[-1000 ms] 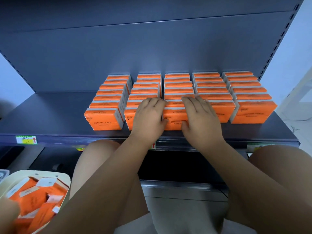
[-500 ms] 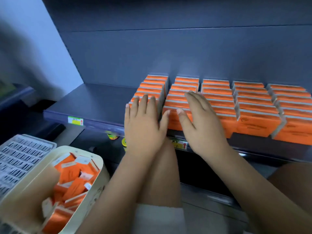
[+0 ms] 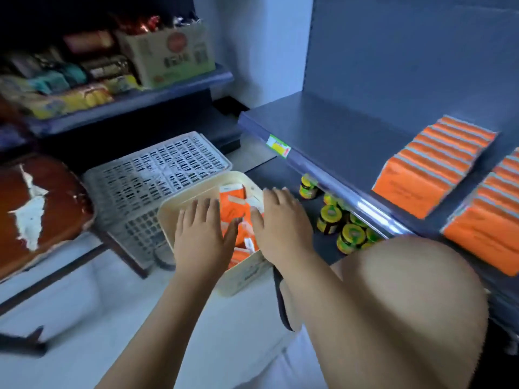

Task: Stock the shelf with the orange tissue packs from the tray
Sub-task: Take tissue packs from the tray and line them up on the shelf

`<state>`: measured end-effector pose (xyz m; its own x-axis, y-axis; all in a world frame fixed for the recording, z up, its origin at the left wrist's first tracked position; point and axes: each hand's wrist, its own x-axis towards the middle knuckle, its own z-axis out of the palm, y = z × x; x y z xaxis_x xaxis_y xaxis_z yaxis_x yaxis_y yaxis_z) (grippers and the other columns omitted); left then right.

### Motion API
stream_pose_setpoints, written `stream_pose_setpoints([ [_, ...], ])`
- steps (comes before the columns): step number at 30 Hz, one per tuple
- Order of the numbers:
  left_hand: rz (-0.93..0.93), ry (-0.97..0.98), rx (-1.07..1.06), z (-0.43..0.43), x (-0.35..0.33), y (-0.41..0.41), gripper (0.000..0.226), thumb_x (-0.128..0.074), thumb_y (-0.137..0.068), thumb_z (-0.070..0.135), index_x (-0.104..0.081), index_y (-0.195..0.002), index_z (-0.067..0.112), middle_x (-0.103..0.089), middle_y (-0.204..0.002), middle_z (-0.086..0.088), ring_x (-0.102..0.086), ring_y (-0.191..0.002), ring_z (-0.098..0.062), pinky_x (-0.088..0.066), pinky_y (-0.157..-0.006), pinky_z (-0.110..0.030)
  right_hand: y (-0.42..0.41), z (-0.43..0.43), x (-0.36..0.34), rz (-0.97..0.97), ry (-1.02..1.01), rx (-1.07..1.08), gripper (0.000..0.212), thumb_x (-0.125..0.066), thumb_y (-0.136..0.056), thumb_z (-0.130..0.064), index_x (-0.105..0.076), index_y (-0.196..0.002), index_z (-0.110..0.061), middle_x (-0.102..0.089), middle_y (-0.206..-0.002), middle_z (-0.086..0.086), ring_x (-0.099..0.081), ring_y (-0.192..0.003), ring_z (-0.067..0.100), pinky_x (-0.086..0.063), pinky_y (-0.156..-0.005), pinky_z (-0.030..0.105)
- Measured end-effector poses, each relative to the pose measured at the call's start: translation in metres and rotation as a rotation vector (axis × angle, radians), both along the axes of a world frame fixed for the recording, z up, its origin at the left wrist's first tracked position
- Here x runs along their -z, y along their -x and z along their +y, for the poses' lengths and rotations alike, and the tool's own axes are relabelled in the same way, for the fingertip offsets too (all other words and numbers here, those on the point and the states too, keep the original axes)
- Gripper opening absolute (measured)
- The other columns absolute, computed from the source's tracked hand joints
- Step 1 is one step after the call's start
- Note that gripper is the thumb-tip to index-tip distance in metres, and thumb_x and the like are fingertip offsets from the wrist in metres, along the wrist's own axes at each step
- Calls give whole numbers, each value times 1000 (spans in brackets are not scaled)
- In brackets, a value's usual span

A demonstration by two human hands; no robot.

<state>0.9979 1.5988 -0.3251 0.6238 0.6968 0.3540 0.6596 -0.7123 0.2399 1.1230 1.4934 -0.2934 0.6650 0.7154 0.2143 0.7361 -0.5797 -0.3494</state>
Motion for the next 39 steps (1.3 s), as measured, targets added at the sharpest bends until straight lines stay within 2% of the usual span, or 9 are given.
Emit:
stream_pose_setpoints([
  [11, 170, 334, -109, 78, 90, -27, 61, -47, -101, 54, -57, -140, 8, -58, -146, -14, -42, -143, -37, -29, -122, -48, -31, 102, 97, 434, 250, 72, 35, -52, -101, -33, -56, -125, -9, -60, -130, 14, -57, -122, 34, -48, -95, 42],
  [16, 107, 547, -153, 135, 118, -75, 51, -52, -102, 48, -58, -136, 11, -61, -133, -11, -48, -128, -32, -40, -106, -43, -60, 130, 129, 280, 346, 151, 33, -58, -97, -24, -55, -127, -11, -58, -132, 12, -59, -120, 32, -49, -85, 35],
  [19, 176, 666, -206, 166, 148, -98, 55, -57, -98, 43, -51, -145, 15, -56, -143, -10, -45, -135, -33, -41, -110, -46, -76, 139, 159, 129, 418, 128, 32, -56, -98, -28, -53, -128, -16, -57, -134, 8, -60, -119, 26, -47, -77, 33],
  [22, 255, 732, -222, 186, 173, -114, 65, -56, -85, 49, -46, -146, 26, -58, -144, -3, -50, -134, -30, -43, -109, -50, -81, 151, 186, -33, 481, 185, 39, -61, -91, -31, -59, -127, -15, -62, -121, 5, -68, -97, 21, -42, -61, 30],
  [26, 220, 790, -210, 194, 196, -137, 54, -71, -86, 36, -58, -136, 20, -64, -130, -10, -58, -122, -34, -44, -96, -40, -84, 167, 218, -57, 394, 232, 9, -68, -81, -13, -72, -89, -10, -63, -94, 9, -64, -78, 25, -52, -62, 34],
  [29, 149, 737, -231, 201, 221, -142, 40, -68, -80, 40, -66, -114, 18, -67, -110, -14, -62, -104, -36, -52, -89, -44, -84, 170, 214, 64, 335, 276, 8, -74, -76, -11, -68, -79, -14, -63, -95, 9, -65, -76, 25, -51, -59, 33],
  [31, 129, 718, -238, 203, 220, -144, 33, -62, -81, 33, -67, -108, 15, -67, -107, -14, -62, -101, -37, -52, -87, -44, -84, 166, 211, 267, 250, 307, 18, -75, -83, -19, -66, -96, -13, -64, -112, 10, -69, -93, 28, -56, -68, 36],
  [36, -31, 771, -239, 184, 181, -130, 23, -64, -83, 27, -60, -105, 33, -70, -99, 1, -67, -91, -28, -56, -81, -42, -93, 156, 181, 1124, -333, 652, 37, -66, -89, -30, -62, -125, -19, -70, -117, 0, -68, -98, 23, -50, -72, 26],
  [39, -245, 834, -267, 172, 148, -114, 20, -68, -87, 34, -59, -104, 37, -68, -85, 13, -70, -75, -15, -54, -64, -30, -85, 155, 142, 1431, -567, 710, 47, -75, -75, -41, -69, -117, -20, -74, -108, 3, -72, -98, 28, -60, -90, 44],
])
